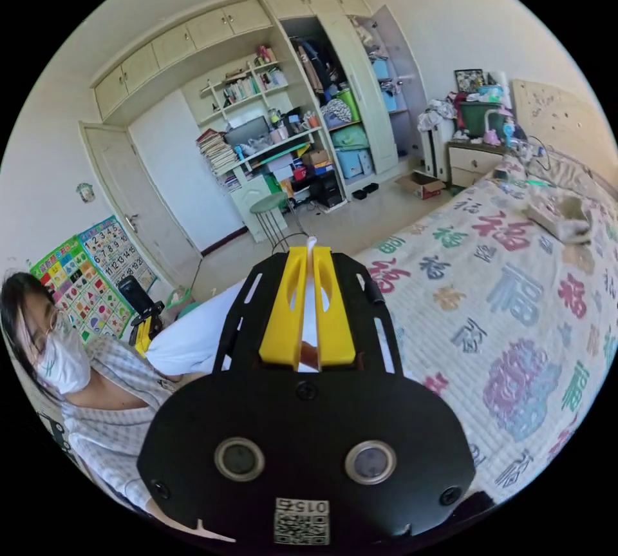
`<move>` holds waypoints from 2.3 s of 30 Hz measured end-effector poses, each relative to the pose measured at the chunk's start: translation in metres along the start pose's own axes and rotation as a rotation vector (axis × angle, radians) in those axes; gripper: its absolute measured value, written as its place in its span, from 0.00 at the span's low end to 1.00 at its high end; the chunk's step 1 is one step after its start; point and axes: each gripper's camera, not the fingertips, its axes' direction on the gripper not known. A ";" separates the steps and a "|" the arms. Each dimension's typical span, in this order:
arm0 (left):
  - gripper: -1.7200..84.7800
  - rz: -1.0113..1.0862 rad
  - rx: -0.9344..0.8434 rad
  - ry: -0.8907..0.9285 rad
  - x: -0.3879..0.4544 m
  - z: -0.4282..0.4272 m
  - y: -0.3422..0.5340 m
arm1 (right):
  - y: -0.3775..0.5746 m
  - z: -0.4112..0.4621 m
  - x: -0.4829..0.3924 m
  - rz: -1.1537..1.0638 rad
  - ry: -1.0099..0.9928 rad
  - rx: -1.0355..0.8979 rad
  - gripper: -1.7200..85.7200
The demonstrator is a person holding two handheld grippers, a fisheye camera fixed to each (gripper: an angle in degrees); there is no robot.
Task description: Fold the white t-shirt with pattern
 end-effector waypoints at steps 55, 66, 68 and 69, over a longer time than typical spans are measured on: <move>0.02 0.288 -0.550 -0.066 0.168 0.388 -0.004 | 0.026 -0.191 0.205 0.364 0.152 -0.226 0.03; 0.09 0.259 -0.437 -0.149 0.102 0.283 -0.072 | 0.055 -0.260 0.203 0.467 0.008 0.068 0.13; 0.09 0.219 -0.376 -0.251 0.053 0.244 -0.104 | 0.061 -0.262 0.200 0.493 0.037 0.067 0.13; 0.10 0.160 -0.355 -0.346 0.011 0.226 -0.122 | 0.063 -0.259 0.199 0.517 0.059 0.039 0.14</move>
